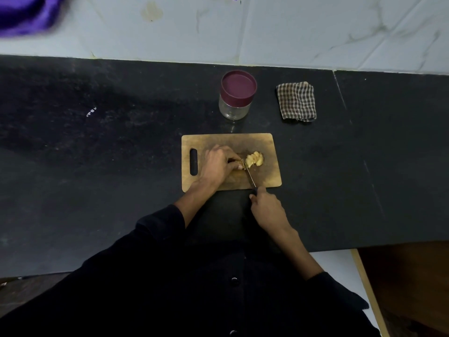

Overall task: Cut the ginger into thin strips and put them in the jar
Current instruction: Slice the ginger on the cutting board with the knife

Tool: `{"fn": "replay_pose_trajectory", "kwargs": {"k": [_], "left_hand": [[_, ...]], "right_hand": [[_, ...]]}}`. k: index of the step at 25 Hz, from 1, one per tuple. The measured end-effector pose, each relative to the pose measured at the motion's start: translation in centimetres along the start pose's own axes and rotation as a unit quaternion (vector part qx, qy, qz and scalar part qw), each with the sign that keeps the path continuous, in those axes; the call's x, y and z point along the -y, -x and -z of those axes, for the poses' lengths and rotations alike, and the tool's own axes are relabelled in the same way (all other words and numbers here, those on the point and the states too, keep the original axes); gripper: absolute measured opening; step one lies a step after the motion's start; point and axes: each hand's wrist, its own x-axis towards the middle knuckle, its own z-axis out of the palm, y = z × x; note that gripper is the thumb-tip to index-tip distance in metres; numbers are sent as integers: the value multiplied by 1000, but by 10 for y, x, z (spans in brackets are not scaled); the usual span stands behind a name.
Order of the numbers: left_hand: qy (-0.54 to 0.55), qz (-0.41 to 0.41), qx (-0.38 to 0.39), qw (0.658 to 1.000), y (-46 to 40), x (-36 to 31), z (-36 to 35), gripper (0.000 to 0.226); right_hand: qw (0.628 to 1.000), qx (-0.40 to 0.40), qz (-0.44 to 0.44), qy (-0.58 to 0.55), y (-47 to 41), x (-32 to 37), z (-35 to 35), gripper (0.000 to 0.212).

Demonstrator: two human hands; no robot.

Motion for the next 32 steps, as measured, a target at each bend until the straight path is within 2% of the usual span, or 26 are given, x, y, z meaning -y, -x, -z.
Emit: {"fn": "replay_pose_trajectory", "kwargs": {"k": [14,21,32], "left_hand": [[-8,-2,-9,1000,5,1,0,28],[-21,-5,-3,1000,5,-1,2,28],[-22,-33,-18,999,5,2,-2,19]], "right_hand": [[995,-20,14,-98,-7,14,9,22],[998,-42,28,-33,-9,15,7,17],[999,-38,10,20,-20,35,15,22]]}}
